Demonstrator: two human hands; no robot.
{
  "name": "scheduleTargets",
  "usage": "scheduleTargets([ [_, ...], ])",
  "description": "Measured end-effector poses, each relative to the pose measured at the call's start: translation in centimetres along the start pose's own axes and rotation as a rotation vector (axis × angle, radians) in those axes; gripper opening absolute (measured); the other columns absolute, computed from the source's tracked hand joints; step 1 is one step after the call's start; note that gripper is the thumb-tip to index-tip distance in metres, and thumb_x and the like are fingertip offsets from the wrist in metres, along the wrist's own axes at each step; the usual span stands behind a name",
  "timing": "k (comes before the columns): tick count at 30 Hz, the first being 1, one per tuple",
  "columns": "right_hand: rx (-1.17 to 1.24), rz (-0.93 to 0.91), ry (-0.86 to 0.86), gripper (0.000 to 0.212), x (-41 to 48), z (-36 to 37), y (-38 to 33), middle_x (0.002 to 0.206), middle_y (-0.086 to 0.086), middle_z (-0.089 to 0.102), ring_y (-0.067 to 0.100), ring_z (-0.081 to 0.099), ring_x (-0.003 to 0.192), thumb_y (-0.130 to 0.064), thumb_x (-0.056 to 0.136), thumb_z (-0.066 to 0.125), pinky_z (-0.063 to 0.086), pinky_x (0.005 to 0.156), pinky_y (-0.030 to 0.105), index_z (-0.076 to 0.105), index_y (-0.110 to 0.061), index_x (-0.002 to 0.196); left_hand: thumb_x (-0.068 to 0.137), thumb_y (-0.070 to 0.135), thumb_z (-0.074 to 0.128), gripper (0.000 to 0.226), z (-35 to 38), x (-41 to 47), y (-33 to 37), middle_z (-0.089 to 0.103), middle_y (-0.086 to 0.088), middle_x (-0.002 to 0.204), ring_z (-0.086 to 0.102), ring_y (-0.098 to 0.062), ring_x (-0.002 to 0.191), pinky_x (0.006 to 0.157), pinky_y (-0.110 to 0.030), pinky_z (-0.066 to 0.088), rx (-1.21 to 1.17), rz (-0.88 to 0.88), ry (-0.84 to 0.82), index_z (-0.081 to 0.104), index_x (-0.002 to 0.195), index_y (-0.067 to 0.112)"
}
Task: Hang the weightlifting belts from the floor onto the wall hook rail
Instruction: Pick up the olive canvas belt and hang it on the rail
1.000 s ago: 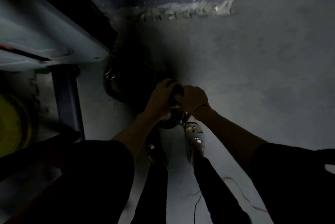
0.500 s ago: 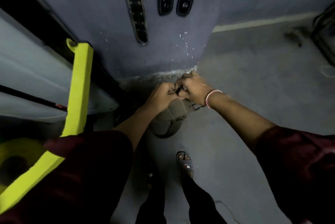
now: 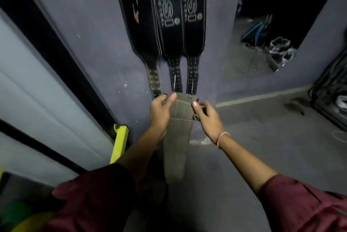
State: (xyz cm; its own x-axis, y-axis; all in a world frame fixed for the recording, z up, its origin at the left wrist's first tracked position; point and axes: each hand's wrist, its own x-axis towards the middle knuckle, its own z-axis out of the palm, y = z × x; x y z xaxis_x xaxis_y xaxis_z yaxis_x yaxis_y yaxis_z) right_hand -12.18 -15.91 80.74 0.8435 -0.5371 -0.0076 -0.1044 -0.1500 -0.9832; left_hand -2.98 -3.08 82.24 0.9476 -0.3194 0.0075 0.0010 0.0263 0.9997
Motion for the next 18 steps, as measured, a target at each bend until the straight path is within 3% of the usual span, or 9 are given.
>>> scheduleTargets([
  [4, 0.3, -0.058, -0.017, 0.035, 0.9, -0.1, -6.7, 0.086, -0.004, 0.068, 0.001, 0.068, 0.07, -0.038, 0.098, 0.055, 0.053, 0.058, 0.021, 0.056, -0.01, 0.118, 0.094, 0.029, 0.065, 0.031, 1.0, 1.2, 6.7, 0.073, -0.019, 0.089, 0.068, -0.026, 0.081, 0.08, -0.046, 0.057, -0.157, 0.077, 0.048, 0.07, 0.095, -0.002],
  [7, 0.33, -0.117, -0.035, 0.042, 2.0, -0.2, -11.0, 0.1, 0.0, 0.072, -0.003, 0.07, 0.08, -0.035, 0.094, 0.063, 0.054, 0.064, 0.014, 0.053, -0.008, 0.126, 0.091, 0.031, 0.067, 0.038, 1.5, 2.1, 11.3, 0.07, -0.023, 0.094, 0.065, -0.029, 0.086, 0.088, -0.056, 0.053, -0.233, 0.126, 0.048, 0.067, 0.098, -0.006],
  [9, 0.322, -0.15, -0.03, 0.05, 3.0, -0.2, -13.0, 0.116, 0.006, 0.07, 0.01, 0.07, 0.1, -0.03, 0.09, 0.07, 0.058, 0.085, 0.027, 0.051, -0.006, 0.129, 0.087, 0.036, 0.07, 0.042, 1.5, 2.8, 13.9, 0.069, -0.022, 0.092, 0.063, -0.029, 0.086, 0.09, -0.061, 0.05, -0.231, 0.157, 0.051, 0.067, 0.094, -0.006],
  [11, 0.282, -0.199, -0.006, 0.049, 3.9, -0.3, -14.7, 0.116, 0.007, 0.069, 0.019, 0.068, 0.106, -0.028, 0.086, 0.075, 0.055, 0.096, 0.042, 0.052, -0.006, 0.124, 0.086, 0.038, 0.072, 0.044, 1.4, 3.5, 16.0, 0.07, -0.02, 0.09, 0.065, -0.028, 0.085, 0.09, -0.061, 0.051, -0.209, 0.189, 0.052, 0.068, 0.093, -0.006],
  [15, 0.238, -0.302, 0.053, 0.027, 5.4, -0.2, -17.5, 0.092, 0.003, 0.071, 0.021, 0.07, 0.09, -0.028, 0.083, 0.077, 0.057, 0.087, 0.052, 0.055, -0.016, 0.092, 0.091, 0.035, 0.068, 0.042, 1.3, 4.1, 18.8, 0.071, -0.022, 0.093, 0.065, -0.029, 0.085, 0.09, -0.06, 0.052, -0.227, 0.206, 0.091, 0.069, 0.096, -0.007],
  [18, 0.272, -0.372, -0.013, 0.014, 6.3, 0.0, -19.4, 0.096, 0.003, 0.074, 0.021, 0.071, 0.094, -0.023, 0.088, 0.072, 0.056, 0.09, 0.051, 0.064, -0.016, 0.097, 0.093, 0.035, 0.066, 0.037, 1.3, 4.5, 20.9, 0.073, -0.02, 0.091, 0.068, -0.03, 0.083, 0.086, -0.056, 0.056, -0.243, 0.238, 0.108, 0.071, 0.094, -0.002],
])
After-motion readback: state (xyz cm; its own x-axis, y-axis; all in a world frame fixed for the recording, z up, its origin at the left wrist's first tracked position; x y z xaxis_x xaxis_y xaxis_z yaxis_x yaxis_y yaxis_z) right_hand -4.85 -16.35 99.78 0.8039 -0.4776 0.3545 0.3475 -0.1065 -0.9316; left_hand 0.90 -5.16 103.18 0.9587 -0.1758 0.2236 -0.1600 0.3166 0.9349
